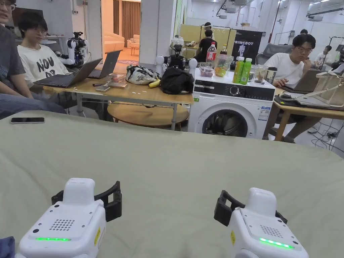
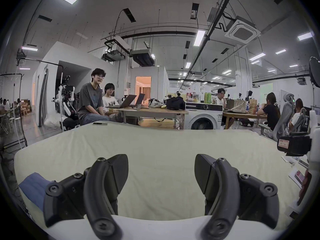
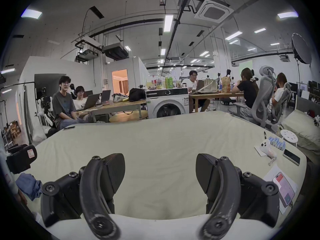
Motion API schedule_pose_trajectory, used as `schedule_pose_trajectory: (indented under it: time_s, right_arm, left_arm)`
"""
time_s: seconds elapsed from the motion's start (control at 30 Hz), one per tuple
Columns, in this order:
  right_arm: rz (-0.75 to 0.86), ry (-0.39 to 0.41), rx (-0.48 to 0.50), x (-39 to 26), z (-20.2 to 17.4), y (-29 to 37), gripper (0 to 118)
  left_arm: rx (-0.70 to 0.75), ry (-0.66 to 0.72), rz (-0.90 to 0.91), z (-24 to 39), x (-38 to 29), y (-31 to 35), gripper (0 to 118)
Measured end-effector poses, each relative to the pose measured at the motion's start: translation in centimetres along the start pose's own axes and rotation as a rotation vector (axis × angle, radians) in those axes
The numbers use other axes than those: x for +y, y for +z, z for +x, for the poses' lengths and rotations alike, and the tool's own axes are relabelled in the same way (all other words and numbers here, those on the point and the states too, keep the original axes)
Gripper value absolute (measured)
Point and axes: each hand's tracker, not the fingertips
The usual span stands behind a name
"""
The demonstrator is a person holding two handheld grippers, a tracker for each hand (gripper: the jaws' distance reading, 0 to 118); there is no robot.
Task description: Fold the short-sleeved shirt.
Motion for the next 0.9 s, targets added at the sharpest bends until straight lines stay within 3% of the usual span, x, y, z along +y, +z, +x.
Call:
schedule_pose_trajectory:
  time_s: [0.37,0.73,0.8,0.9]
  right_arm:
    - [0.022,0.061,-0.025,-0.3,-0.3,-0.4,86]
    - [-0.078,-0.008,0.092,-0.1,1.3,-1.9,86]
    - [-0.064,0.009,0.080,-0.5,1.2,-2.0,86]
    - [0.046,0.087,-0.021,-1.2,1.0,-1.8,86]
  left_arm:
    - [0.005,-0.002,-0.013,-0.4,-0.3,-0.3,80]
    - [0.015,-0.024,-0.013,-0.8,-0.2,-0.8,80]
    - [0.015,-0.029,-0.013,-0.8,-0.2,-0.9,80]
    - [0.021,-0.035,-0.013,-0.9,-0.4,-1.0,80]
